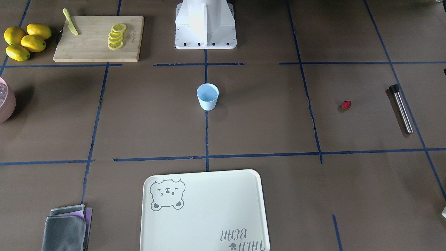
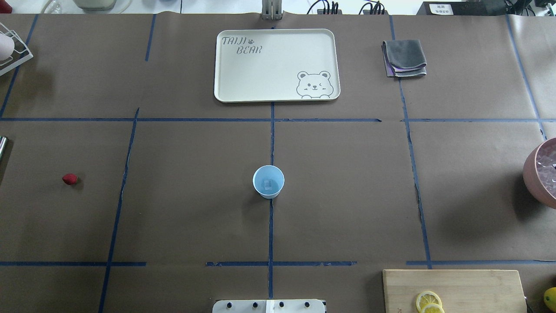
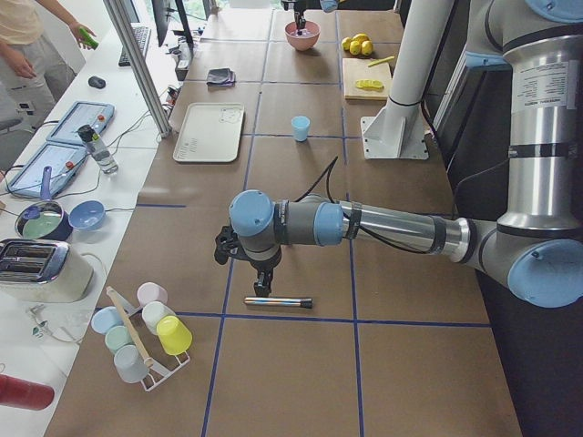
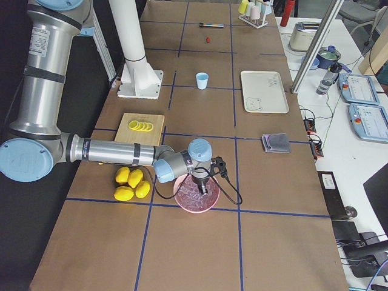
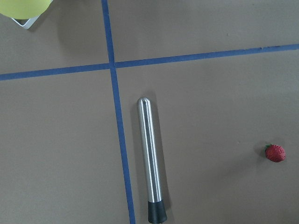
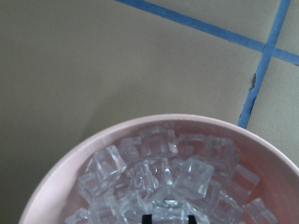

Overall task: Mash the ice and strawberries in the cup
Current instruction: 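Grasp another ice cube from the pink bowl with the right gripper, then carry the ice cube over the blue cup and release it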

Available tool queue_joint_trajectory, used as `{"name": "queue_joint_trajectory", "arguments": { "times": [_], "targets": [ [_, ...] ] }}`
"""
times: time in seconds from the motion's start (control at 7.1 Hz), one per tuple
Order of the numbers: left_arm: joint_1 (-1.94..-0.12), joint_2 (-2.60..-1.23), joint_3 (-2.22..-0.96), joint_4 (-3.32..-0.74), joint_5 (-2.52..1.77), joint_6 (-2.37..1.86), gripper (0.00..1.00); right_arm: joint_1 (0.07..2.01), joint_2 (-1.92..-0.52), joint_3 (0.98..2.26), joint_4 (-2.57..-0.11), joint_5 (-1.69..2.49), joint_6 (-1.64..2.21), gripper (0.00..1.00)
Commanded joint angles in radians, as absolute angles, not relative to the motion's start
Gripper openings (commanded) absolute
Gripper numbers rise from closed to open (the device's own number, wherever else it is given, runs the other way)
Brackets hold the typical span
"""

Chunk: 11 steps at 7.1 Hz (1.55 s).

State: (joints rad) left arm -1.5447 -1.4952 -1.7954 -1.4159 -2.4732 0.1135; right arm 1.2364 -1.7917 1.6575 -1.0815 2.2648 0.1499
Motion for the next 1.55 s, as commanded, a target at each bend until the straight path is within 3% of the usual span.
{"name": "queue_joint_trajectory", "arguments": {
  "times": [0.0,0.42,0.56,0.99,1.41],
  "targets": [
    [-1.545,-1.496,-1.795,-1.414,-2.479,0.114,1.0,1.246,-1.775,1.719,-1.091,2.267,0.173,0.0],
    [-1.545,-1.494,-1.793,-1.414,-2.479,0.115,1.0,1.131,-1.669,1.992,-1.155,2.286,0.757,0.0],
    [-1.545,-1.494,-1.793,-1.414,-2.479,0.115,1.0,1.038,-1.557,2.018,-1.152,2.283,1.03,0.0],
    [-1.545,-1.496,-1.787,-1.416,-2.479,0.115,1.0,0.65,-1.224,2.002,-1.193,1.997,1.543,0.01],
    [-1.545,-1.496,-1.789,-1.416,-2.479,0.115,1.0,0.392,-0.946,1.839,-1.341,1.699,1.679,0.02]
  ]
}}
